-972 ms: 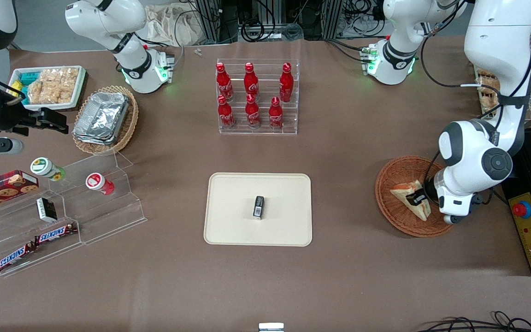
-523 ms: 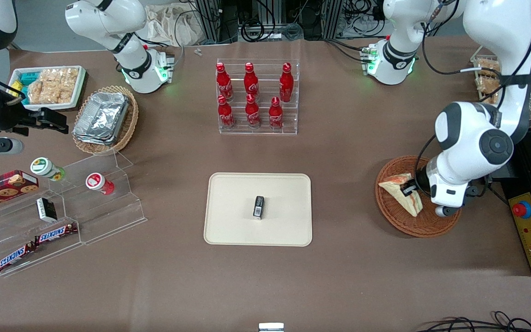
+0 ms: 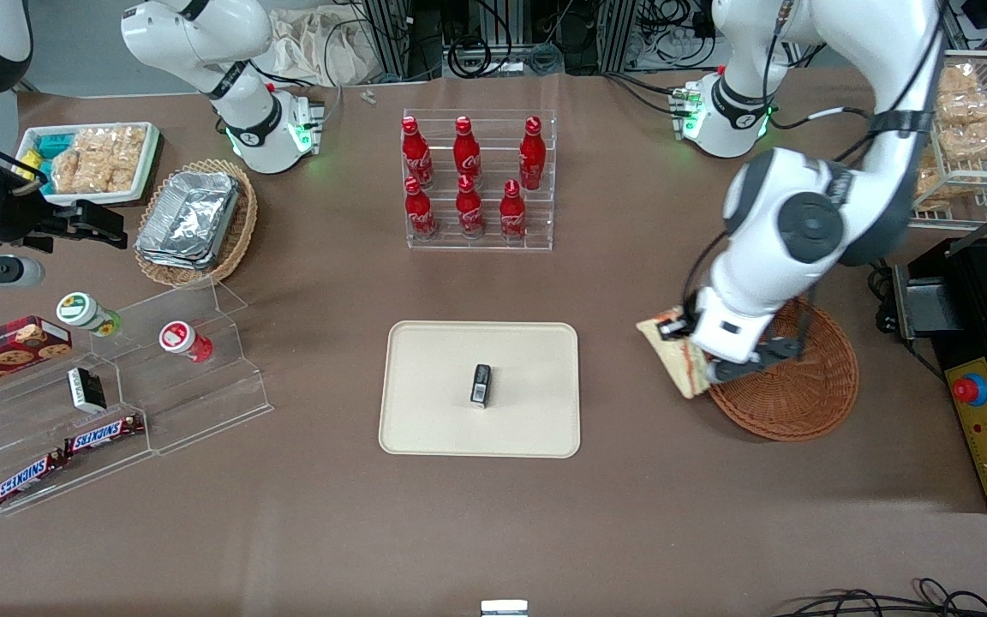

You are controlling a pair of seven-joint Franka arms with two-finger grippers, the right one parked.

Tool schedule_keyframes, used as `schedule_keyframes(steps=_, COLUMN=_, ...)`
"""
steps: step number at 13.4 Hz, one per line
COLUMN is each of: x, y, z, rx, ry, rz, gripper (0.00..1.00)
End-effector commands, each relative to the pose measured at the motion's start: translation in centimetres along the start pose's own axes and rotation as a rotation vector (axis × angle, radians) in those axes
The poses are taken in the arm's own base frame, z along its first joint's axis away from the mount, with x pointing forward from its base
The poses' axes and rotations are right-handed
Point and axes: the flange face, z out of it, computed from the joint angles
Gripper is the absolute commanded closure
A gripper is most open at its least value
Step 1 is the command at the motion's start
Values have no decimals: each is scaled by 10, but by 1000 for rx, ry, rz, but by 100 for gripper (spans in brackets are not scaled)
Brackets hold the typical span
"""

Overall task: Place sandwich from basket to tray
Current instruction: 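Lift the sandwich out of the basket and carry it to the cream tray, then lower the sandwich onto the tray beside the black box and release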

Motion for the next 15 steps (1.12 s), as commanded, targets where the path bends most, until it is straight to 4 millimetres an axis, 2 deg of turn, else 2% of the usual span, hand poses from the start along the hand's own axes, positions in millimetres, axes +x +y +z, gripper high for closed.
schedule_keyframes(steps=1, x=-4, y=46, z=23, rx=14, ry=-7, rz=144, gripper=94)
schedule_keyframes(steps=4, x=-16, y=86, z=61, rx=13, ry=36, rz=236, gripper=92)
schedule_keyframes(steps=5, x=-17, y=93, z=73, rx=12, ry=32, rz=246, gripper=92)
schedule_keyframes(steps=7, x=-19, y=105, z=96, rx=14, ry=14, rz=261, gripper=86)
schedule_keyframes(steps=9, x=-33, y=123, z=112, rx=5, ry=14, rz=295, gripper=87)
schedule_keyframes(steps=11, x=-37, y=130, z=130, rx=-3, ry=9, rz=302, gripper=87)
schedule_keyframes(steps=13, x=-42, y=143, z=136, rx=-36, ry=17, rz=311, gripper=87)
schedule_keyframes(steps=15, x=-43, y=142, z=149, rx=-29, ry=5, rz=311, gripper=83)
